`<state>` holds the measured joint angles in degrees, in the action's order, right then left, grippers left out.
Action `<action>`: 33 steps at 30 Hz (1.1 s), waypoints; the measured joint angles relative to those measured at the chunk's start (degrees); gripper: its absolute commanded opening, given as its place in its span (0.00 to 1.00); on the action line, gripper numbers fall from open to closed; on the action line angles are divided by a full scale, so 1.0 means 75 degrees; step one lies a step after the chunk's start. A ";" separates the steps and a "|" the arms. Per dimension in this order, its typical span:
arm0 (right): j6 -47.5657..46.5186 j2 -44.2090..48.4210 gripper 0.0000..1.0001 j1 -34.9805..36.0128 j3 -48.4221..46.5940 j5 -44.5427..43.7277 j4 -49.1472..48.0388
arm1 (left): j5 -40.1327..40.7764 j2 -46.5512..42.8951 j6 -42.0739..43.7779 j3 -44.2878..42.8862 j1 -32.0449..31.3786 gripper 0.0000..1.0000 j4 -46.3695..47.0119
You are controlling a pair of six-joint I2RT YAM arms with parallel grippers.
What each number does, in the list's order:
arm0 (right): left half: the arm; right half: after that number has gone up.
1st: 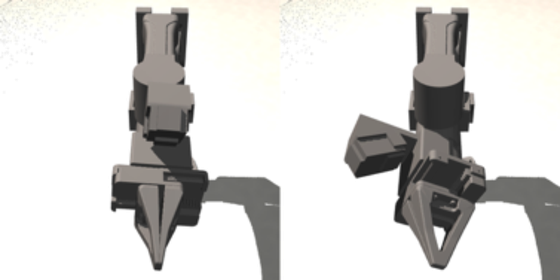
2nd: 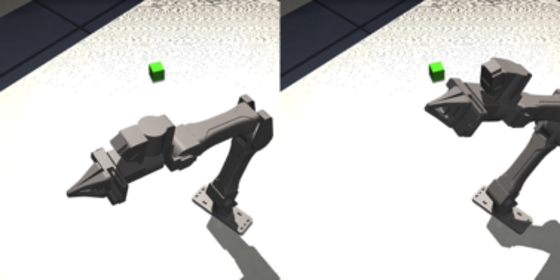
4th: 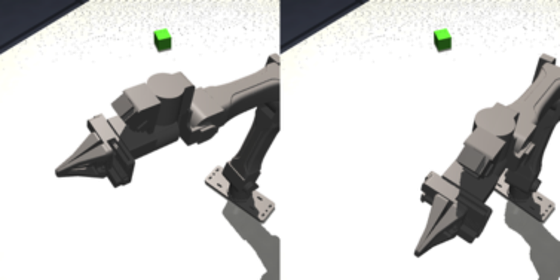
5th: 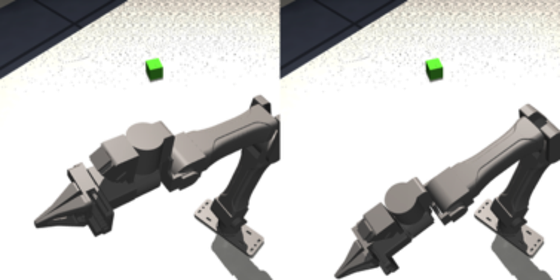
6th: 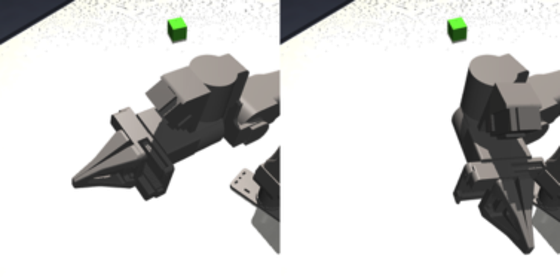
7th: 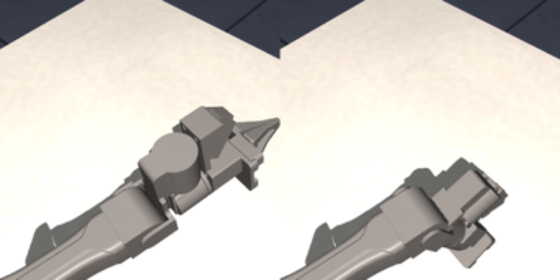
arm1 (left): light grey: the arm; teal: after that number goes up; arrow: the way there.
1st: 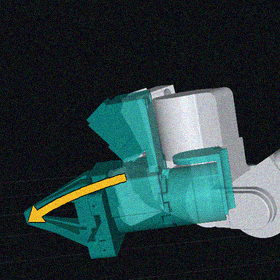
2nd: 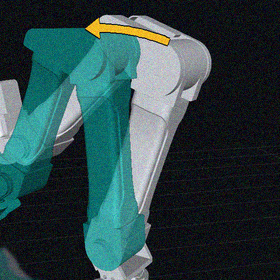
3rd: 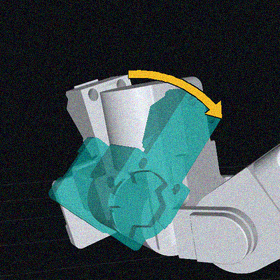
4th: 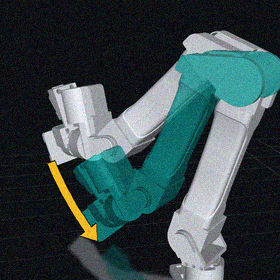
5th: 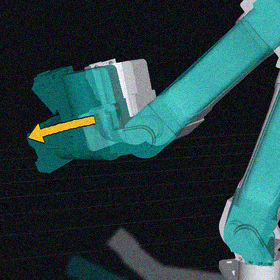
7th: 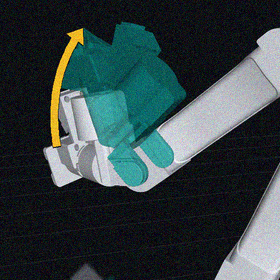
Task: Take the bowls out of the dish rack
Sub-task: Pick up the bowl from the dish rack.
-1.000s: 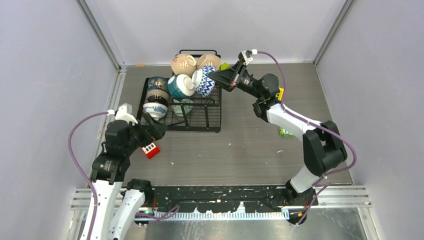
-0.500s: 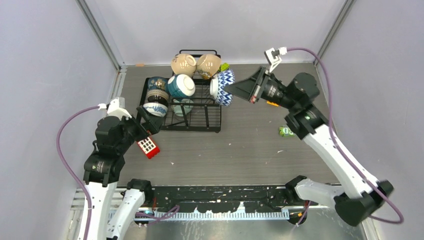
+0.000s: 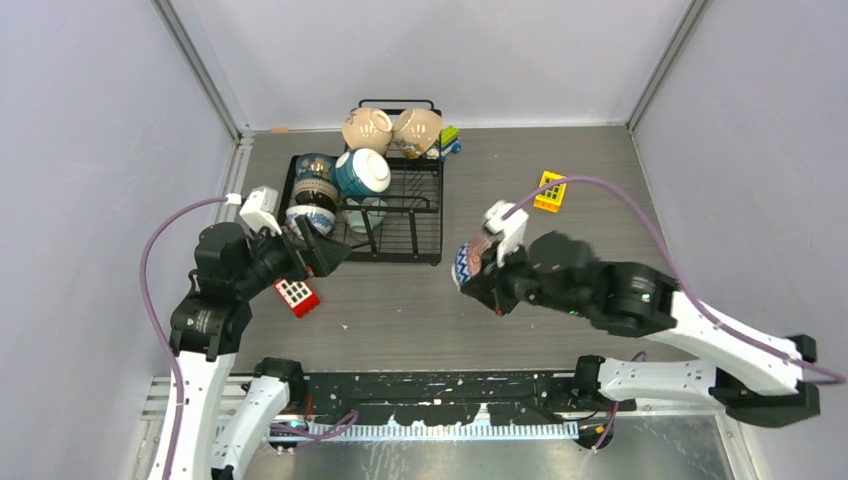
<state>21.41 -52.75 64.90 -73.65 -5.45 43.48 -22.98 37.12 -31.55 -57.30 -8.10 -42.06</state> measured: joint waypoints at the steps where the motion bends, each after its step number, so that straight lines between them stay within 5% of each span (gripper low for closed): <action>1: -0.0140 -0.0073 0.01 0.0289 0.0146 -0.0428 0.0169 | -0.0093 0.0000 0.0105 -0.0055 -0.0047 1.00 -0.0125; 11: -0.1693 -0.1789 0.01 0.2387 0.1230 -0.3226 0.0251 | 0.0300 -0.0472 0.0580 -0.0189 -0.1078 1.00 -0.1361; 27: -0.3261 -0.2911 0.01 0.3794 0.1381 -0.3372 -0.0254 | 0.0758 0.0309 0.0787 -0.1303 -0.1687 1.00 -0.2471; 30: -0.3360 -0.2911 0.01 0.3885 0.1381 -0.3348 -0.0154 | 0.1297 0.0801 0.0764 -0.1813 -0.2565 1.00 -0.2436; 33: -0.3445 -0.2911 0.01 0.4019 0.1378 -0.3325 0.0000 | 0.2777 0.1413 0.0577 -0.2197 -0.4625 1.00 -0.2425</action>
<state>-4.43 -74.59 95.04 -63.31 -30.39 43.48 -2.15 47.72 -27.22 -73.78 -42.78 -60.25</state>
